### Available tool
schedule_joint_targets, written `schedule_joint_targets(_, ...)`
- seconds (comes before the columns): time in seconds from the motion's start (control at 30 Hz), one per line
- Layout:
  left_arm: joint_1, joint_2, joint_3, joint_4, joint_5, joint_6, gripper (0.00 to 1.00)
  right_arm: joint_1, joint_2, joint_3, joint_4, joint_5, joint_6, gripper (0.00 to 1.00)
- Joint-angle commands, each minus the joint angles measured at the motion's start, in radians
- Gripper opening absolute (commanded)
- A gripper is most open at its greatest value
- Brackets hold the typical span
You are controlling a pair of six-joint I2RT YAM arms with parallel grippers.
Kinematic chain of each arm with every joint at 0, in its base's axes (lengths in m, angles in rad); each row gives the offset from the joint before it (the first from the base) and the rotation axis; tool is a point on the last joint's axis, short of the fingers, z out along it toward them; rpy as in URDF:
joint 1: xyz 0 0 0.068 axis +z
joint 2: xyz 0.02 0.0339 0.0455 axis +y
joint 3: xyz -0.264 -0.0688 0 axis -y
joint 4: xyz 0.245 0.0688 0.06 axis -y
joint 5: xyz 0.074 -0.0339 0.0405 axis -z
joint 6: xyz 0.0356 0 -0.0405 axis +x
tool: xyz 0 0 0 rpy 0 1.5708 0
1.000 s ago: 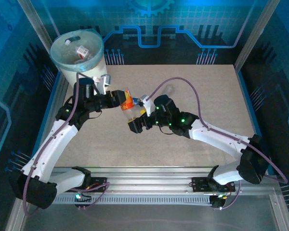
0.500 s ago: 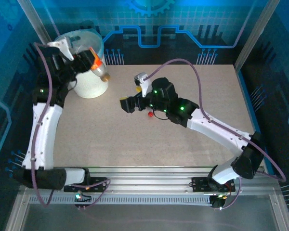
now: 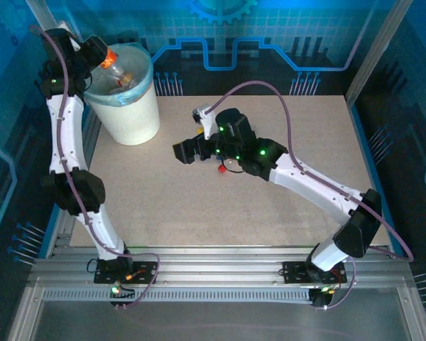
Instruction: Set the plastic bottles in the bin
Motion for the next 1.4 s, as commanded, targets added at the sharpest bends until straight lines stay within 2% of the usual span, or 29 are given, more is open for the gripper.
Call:
schedule_joint_targets(0.0, 0.024, 0.022, 0.019, -0.039, -0.011, -0.082, 0.64, -0.009, 0.007, 0.043, -0.043, 0.001, 0.007, 1.00)
schedule_joint_targets(0.07, 0.027, 0.013, -0.011, -0.028, -0.026, -0.087, 0.76, -0.010, 0.011, 0.055, -0.056, 0.003, 0.001, 1.00)
schedule_joint_targets(0.13, 0.028, -0.005, -0.043, -0.019, -0.042, -0.090, 0.83, -0.011, 0.016, 0.063, -0.063, 0.001, -0.003, 1.00)
schedule_joint_targets(0.47, 0.031, -0.082, -0.113, -0.004, -0.101, -0.003, 0.85, -0.011, 0.021, 0.060, -0.058, -0.031, 0.019, 1.00)
schedule_joint_targets(0.6, 0.035, -0.044, -0.060, -0.058, -0.117, 0.049, 0.79, -0.008, 0.010, 0.041, -0.053, -0.028, 0.025, 1.00)
schedule_joint_targets(0.73, 0.030, 0.069, 0.054, -0.202, -0.011, 0.059, 0.67, -0.007, 0.003, 0.021, -0.047, -0.025, 0.032, 1.00)
schedule_joint_targets(0.87, -0.005, 0.110, 0.048, -0.247, 0.055, 0.092, 0.57, -0.003, 0.006, 0.015, -0.049, -0.028, 0.037, 1.00)
schedule_joint_targets(1.0, -0.040, 0.127, 0.044, -0.276, 0.056, 0.129, 0.53, 0.001, 0.005, 0.018, -0.061, -0.028, 0.035, 1.00)
schedule_joint_targets(1.2, -0.044, 0.121, 0.046, -0.288, 0.066, 0.131, 0.53, 0.003, -0.004, 0.005, -0.069, -0.019, 0.035, 1.00)
schedule_joint_targets(1.27, -0.041, 0.121, 0.073, -0.307, 0.065, 0.135, 0.56, 0.003, -0.005, 0.003, -0.074, -0.009, 0.039, 1.00)
schedule_joint_targets(1.37, -0.033, 0.117, 0.139, -0.337, 0.039, 0.133, 0.73, 0.002, -0.005, 0.022, -0.108, 0.024, 0.039, 1.00)
